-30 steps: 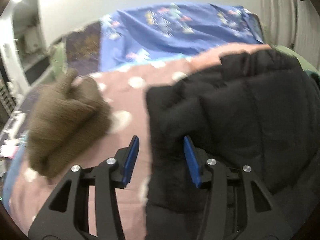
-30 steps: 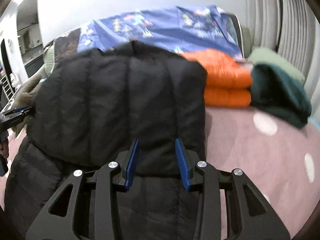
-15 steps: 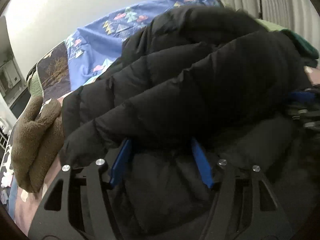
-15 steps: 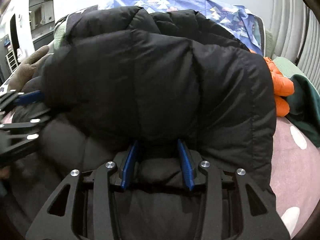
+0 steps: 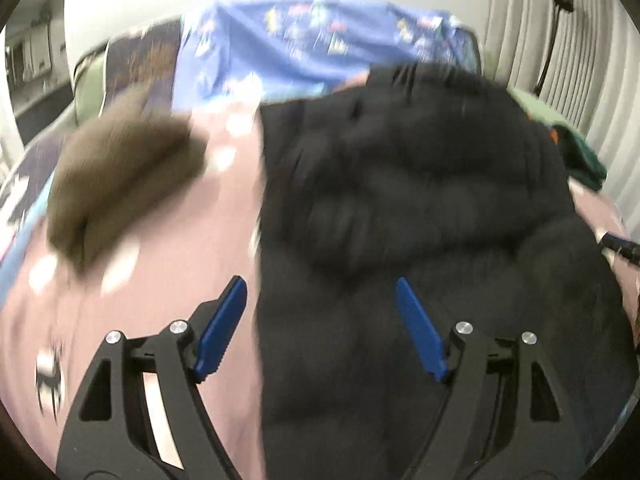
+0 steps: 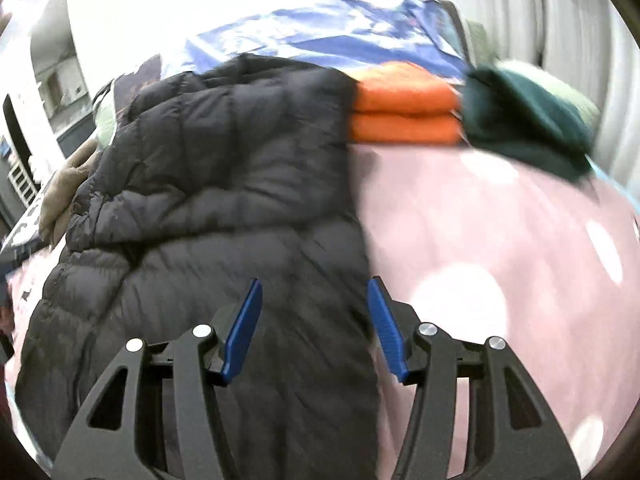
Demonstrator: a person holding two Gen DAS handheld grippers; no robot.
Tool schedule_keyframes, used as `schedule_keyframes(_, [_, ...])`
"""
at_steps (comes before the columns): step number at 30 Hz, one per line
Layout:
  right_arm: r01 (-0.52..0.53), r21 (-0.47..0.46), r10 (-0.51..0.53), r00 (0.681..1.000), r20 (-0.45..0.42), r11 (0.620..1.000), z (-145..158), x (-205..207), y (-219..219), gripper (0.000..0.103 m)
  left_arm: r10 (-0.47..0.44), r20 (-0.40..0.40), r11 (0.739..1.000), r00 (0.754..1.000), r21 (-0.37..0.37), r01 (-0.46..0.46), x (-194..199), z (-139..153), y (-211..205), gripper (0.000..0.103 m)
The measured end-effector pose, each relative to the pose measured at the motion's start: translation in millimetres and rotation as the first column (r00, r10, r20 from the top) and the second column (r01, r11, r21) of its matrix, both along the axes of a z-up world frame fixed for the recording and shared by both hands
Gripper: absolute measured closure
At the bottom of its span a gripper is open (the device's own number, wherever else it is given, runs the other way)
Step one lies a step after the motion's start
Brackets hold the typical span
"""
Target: Fold large clothes
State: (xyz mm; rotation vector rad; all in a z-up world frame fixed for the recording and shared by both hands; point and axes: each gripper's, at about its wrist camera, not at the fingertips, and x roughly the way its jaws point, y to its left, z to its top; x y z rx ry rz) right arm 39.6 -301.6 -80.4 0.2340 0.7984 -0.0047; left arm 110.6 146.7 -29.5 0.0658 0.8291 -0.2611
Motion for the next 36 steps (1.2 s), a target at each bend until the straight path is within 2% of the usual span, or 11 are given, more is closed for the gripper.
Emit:
schedule_keyframes(3, [0.008, 0.079, -0.006, 1.0, -0.031, 0.997, -12.1, -25.9, -9.2, 0.048, 0.003, -0.074, 1.0, 0.997, -0.01, -0.004, -19.4, -21.2, 19.9, 0.025])
schedule_keyframes(6, [-0.012, 0.174, 0.02, 0.999, -0.047, 0.985, -21.3, -48.0, -9.7, 0.047, -0.048, -0.14, 0.996, 0.989, -0.085, 0.036, -48.4, -35.0, 30.6, 0.026])
schedule_keyframes(13, [-0.039, 0.265, 0.052, 0.998, -0.042, 0.964, -28.6, -89.5, 0.9, 0.047, -0.108, -0.154, 0.981, 0.982, -0.177, 0.08, -85.9, -41.8, 46.9, 0.034])
schedule_keyframes(17, [-0.074, 0.349, 0.092, 0.995, -0.036, 0.934, -32.6, -111.6, 4.5, 0.05, -0.125, -0.157, 0.971, 0.98, -0.223, 0.088, -106.3, -45.6, 53.6, 0.04])
schedule_keyframes(18, [-0.083, 0.365, 0.102, 0.994, -0.033, 0.927, -33.3, -114.4, 5.7, 0.054, -0.133, -0.157, 0.967, 0.979, -0.236, 0.094, -110.8, -45.8, 55.3, 0.047])
schedule_keyframes(20, [-0.076, 0.377, 0.093, 0.995, -0.027, 0.923, -31.0, -119.0, 6.9, 0.087, -0.164, -0.159, 0.955, 0.974, -0.275, 0.115, -116.8, -45.8, 54.5, 0.074])
schedule_keyframes(21, [-0.069, 0.387, 0.082, 0.996, -0.018, 0.919, -27.5, -120.1, 5.9, 0.094, -0.172, -0.16, 0.947, 0.972, -0.298, 0.119, -116.3, -43.6, 52.9, 0.09])
schedule_keyframes(23, [-0.071, 0.421, 0.066, 0.997, 0.027, 0.904, -12.4, -123.3, 4.1, 0.098, -0.156, -0.124, 0.946, 0.98, -0.305, 0.112, -117.2, -32.2, 50.7, 0.096])
schedule_keyframes(26, [-0.107, 0.417, 0.057, 0.99, 0.13, 0.903, 25.6, -135.0, 6.8, 0.099, -0.158, 0.005, 0.94, 0.987, -0.307, 0.152, -131.4, 4.9, 46.6, 0.097])
schedule_keyframes(33, [-0.168, 0.323, 0.047, 0.935, 0.351, 0.931, 111.6, -190.2, 11.7, 0.1, -0.145, 0.253, 0.925, 0.957, -0.309, 0.221, -184.5, 87.4, 59.0, 0.098])
schedule_keyframes(36, [-0.161, 0.314, 0.031, 0.923, 0.383, 0.936, 125.6, -202.9, 7.6, 0.1, -0.122, 0.287, 0.921, 0.95, -0.325, 0.217, -196.9, 99.1, 66.2, 0.097])
